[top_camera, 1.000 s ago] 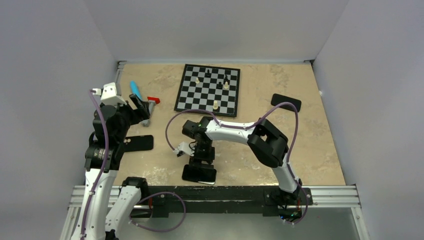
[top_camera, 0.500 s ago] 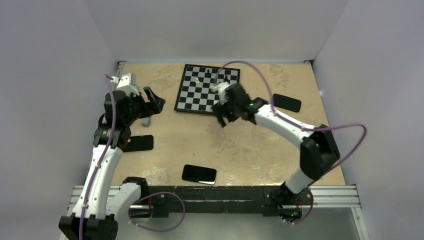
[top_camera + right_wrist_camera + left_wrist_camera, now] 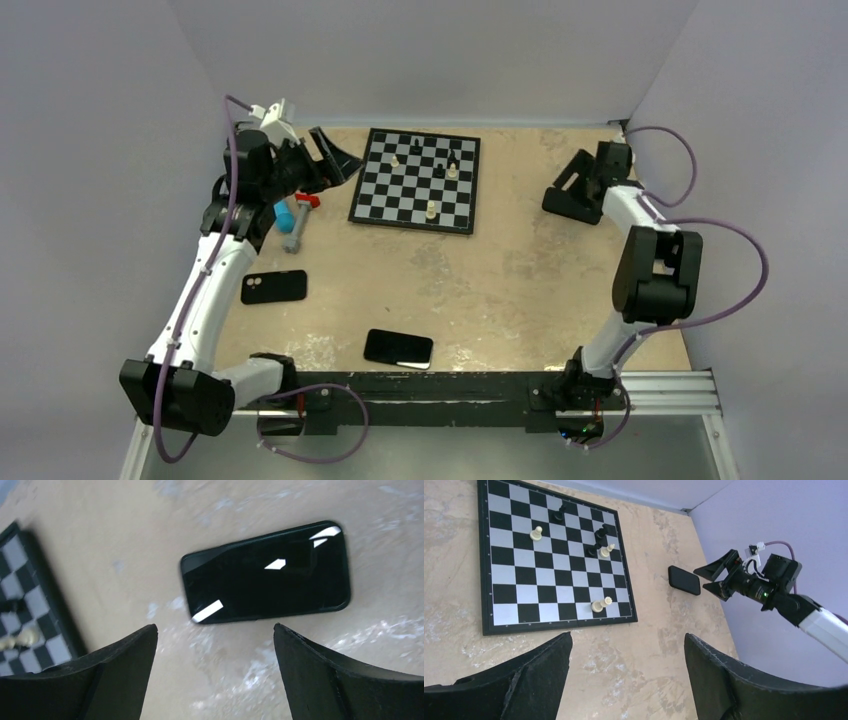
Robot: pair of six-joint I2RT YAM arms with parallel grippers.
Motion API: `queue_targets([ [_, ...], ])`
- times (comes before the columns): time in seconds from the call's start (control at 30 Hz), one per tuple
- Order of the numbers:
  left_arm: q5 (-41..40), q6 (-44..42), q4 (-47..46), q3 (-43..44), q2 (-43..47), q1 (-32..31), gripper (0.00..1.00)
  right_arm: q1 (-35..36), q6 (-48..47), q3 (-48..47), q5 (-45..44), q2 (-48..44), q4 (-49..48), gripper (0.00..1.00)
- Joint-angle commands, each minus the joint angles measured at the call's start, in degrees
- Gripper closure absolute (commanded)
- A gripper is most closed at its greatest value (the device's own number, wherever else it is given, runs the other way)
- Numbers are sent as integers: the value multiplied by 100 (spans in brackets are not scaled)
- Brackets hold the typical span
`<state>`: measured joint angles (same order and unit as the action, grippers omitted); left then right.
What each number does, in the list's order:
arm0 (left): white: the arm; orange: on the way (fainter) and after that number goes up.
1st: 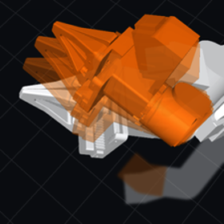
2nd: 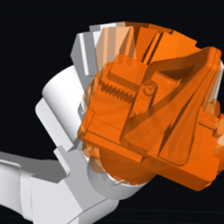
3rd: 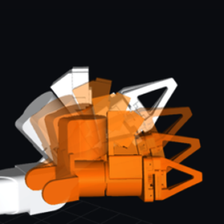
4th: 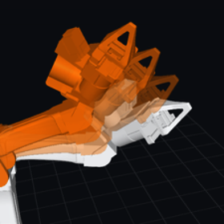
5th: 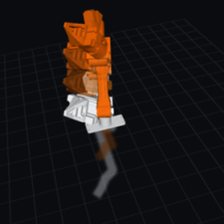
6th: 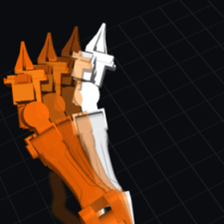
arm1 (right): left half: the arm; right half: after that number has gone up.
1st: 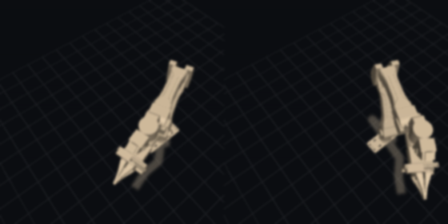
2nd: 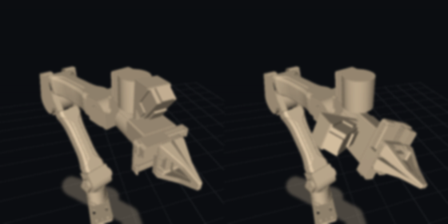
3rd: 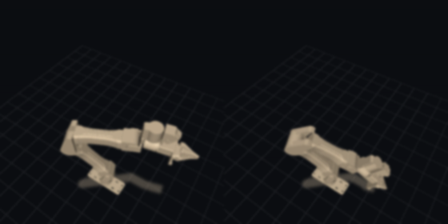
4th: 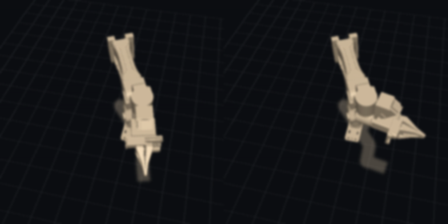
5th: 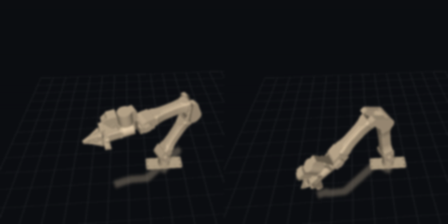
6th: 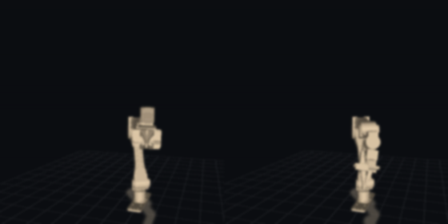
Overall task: Take the phone out of the phone case
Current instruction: Move the phone to the center of the board.
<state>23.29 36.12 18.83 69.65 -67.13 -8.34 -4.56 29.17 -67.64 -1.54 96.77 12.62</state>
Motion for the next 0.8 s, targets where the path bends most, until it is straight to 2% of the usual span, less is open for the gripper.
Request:
queue_targets([
  [0.0,429,-255,-157,-253,-17,2,16,-808,796,-685,135,636,-95,10],
  [0.1,489,-230,-230,-384,105,-1,17,-1263,959,-1041,374,1195,97,10],
  [0.23,548,-178,-287,-426,174,-3,17,-1447,740,-1372,86,1662,261,9],
  [0.33,621,-100,-338,-451,186,14,17,-1579,647,-1449,244,1909,260,9],
  [0.57,847,126,-530,-537,218,183,18,-1597,414,-1601,863,2027,388,8],
  [0.77,854,128,-554,-557,225,236,18,-1477,648,-1266,1580,1936,174,10],
])
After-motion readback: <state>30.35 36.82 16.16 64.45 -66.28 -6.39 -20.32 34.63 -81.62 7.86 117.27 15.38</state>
